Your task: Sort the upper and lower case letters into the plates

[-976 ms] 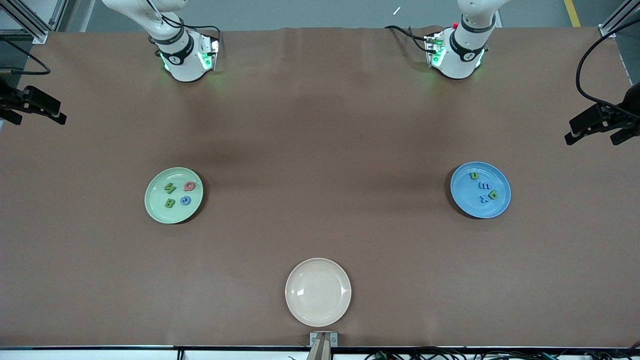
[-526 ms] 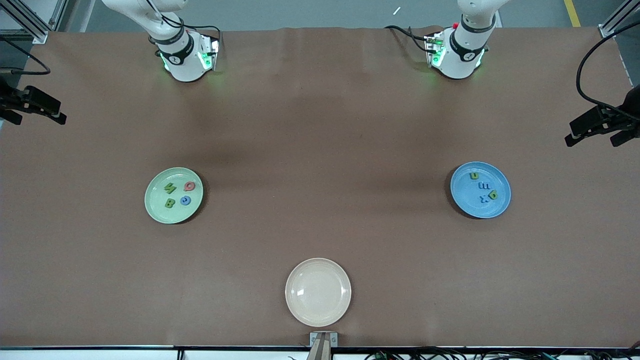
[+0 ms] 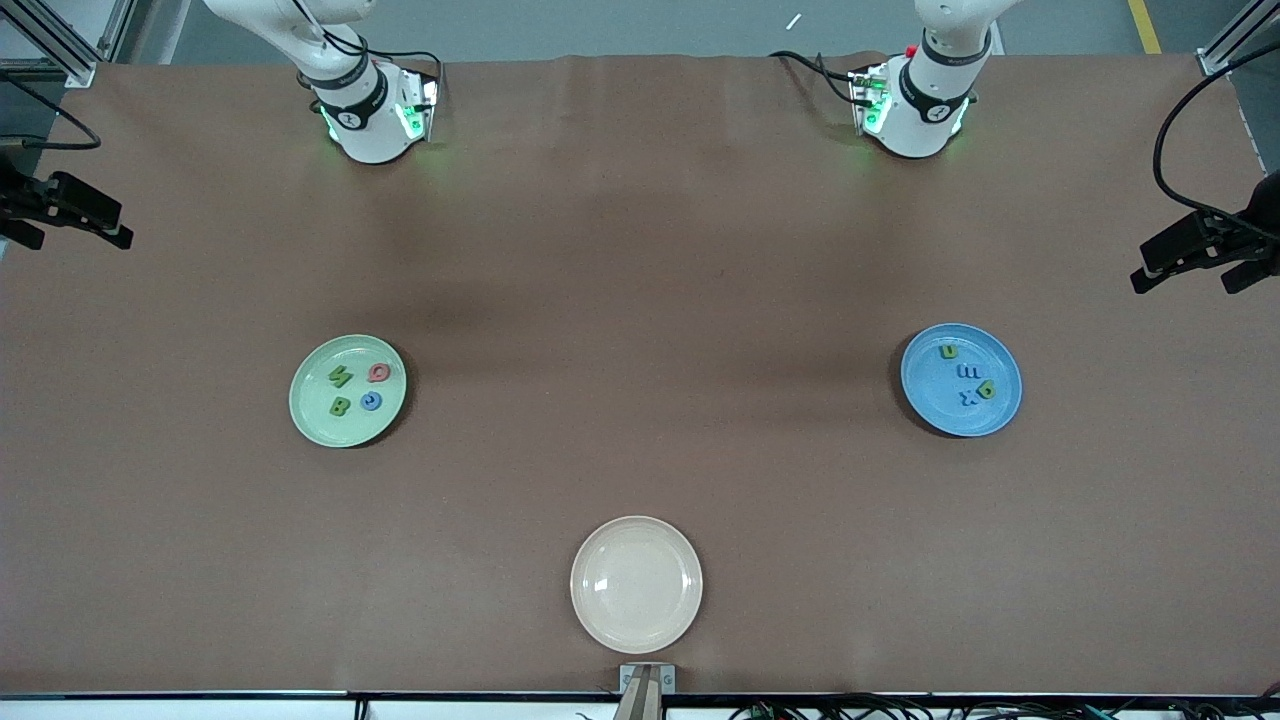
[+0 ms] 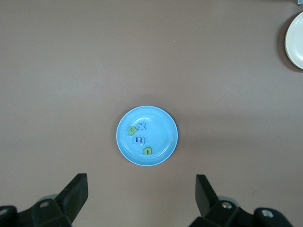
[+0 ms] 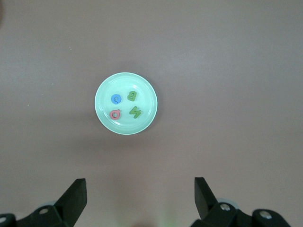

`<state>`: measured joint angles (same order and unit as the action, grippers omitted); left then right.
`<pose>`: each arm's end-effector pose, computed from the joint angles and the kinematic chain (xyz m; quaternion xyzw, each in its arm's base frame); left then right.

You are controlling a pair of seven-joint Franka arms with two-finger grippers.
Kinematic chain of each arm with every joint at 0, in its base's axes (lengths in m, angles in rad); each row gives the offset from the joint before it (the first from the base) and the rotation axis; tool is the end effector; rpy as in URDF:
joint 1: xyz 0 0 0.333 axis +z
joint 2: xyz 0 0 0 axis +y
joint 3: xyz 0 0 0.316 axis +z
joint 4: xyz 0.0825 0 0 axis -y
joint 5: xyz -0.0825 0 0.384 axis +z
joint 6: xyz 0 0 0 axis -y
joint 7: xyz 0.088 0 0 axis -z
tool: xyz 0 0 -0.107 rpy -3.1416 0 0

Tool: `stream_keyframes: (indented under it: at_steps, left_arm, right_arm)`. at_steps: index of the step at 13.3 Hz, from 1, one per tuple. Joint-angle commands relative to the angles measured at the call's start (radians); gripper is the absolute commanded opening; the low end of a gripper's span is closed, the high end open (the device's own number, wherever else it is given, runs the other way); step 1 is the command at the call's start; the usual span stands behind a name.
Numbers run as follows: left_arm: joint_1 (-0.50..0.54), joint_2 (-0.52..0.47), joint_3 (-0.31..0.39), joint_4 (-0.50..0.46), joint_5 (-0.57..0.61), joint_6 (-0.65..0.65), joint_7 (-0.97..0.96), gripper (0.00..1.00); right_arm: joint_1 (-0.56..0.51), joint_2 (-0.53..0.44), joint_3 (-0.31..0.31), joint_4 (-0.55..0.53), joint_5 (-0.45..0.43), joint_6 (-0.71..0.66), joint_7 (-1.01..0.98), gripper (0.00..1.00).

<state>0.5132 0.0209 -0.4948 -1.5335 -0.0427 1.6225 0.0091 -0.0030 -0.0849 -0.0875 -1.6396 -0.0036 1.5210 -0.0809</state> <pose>0.5659 0.0091 0.6368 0.9990 0.0052 0.0356 0.0258 0.5201 -0.0497 0.6334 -0.9998 0.0046 0.0168 0.0033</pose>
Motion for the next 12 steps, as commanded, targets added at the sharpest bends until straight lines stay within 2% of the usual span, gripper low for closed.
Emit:
stream_keyframes:
  at_steps: [1, 2, 5, 7, 9, 12]
  left_arm:
    - [-0.027, 0.014, 0.005, 0.024, 0.018, -0.006, 0.009, 1.0]
    - [-0.076, 0.013, 0.051, 0.024, 0.021, -0.006, 0.002, 1.0]
    - [-0.315, 0.008, 0.295, 0.024, 0.021, -0.009, 0.003, 1.0]
    - [-0.424, 0.005, 0.401, 0.024, 0.021, -0.012, 0.005, 1.0]
    - [-0.462, 0.004, 0.436, 0.024, 0.021, -0.013, 0.005, 1.0]
    - [-0.472, 0.004, 0.438, 0.024, 0.02, -0.013, 0.002, 1.0]
  right_arm:
    - [0.0, -0.019, 0.0, -0.016, 0.002, 0.002, -0.005, 1.0]
    - [0.0, -0.019, 0.0, -0.016, 0.002, 0.002, -0.005, 1.0]
    - [0.002, -0.018, 0.002, -0.009, 0.002, 0.002, -0.005, 1.0]
    - [0.002, -0.018, 0.003, -0.006, 0.002, 0.001, -0.005, 1.0]
    - [0.002, -0.016, 0.003, -0.006, 0.001, -0.002, -0.003, 1.0]
    - [0.002, -0.016, 0.003, -0.008, 0.001, -0.004, -0.005, 1.0]
